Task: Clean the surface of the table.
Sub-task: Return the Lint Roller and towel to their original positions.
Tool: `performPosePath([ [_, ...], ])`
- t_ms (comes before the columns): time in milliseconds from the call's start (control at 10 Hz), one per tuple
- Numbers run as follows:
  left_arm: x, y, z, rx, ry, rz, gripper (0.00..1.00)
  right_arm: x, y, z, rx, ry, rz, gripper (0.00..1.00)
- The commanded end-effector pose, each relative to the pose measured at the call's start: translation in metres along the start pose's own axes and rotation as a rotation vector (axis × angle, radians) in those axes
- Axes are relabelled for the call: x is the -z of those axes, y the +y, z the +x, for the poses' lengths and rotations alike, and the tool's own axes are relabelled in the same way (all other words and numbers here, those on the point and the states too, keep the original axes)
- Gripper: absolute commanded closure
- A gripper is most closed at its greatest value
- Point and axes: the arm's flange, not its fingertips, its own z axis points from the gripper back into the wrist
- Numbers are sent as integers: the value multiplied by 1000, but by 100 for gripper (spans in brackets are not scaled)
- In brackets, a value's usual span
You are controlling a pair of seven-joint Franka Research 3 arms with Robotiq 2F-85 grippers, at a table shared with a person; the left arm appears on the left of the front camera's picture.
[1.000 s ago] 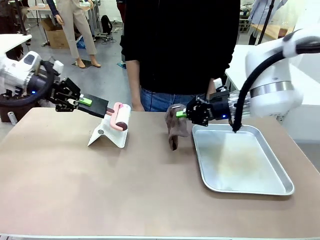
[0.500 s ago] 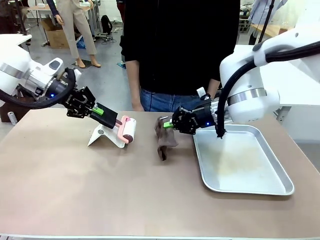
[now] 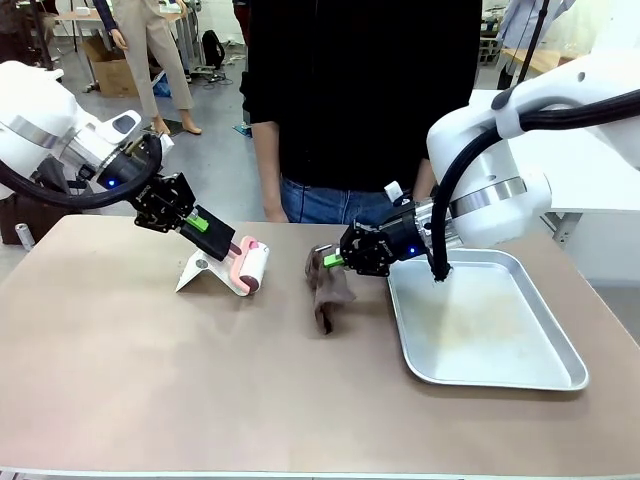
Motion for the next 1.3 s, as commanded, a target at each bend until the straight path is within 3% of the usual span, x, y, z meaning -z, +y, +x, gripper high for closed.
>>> performPosePath([
  [0, 5, -8, 4, -36, -41, 60, 78, -2, 4, 5, -5, 41, -15, 91],
  [400, 1, -11, -2, -62, -110, 125, 78, -11, -2, 8, 1, 4, -27, 91],
  [1000, 2, -15, 3, -131, -39, 182, 78, -14, -19, 17, 50, 8, 8, 91],
  [1200, -2, -13, 9, -138, 26, 163, 78, -15, -21, 18, 56, 11, 13, 91],
])
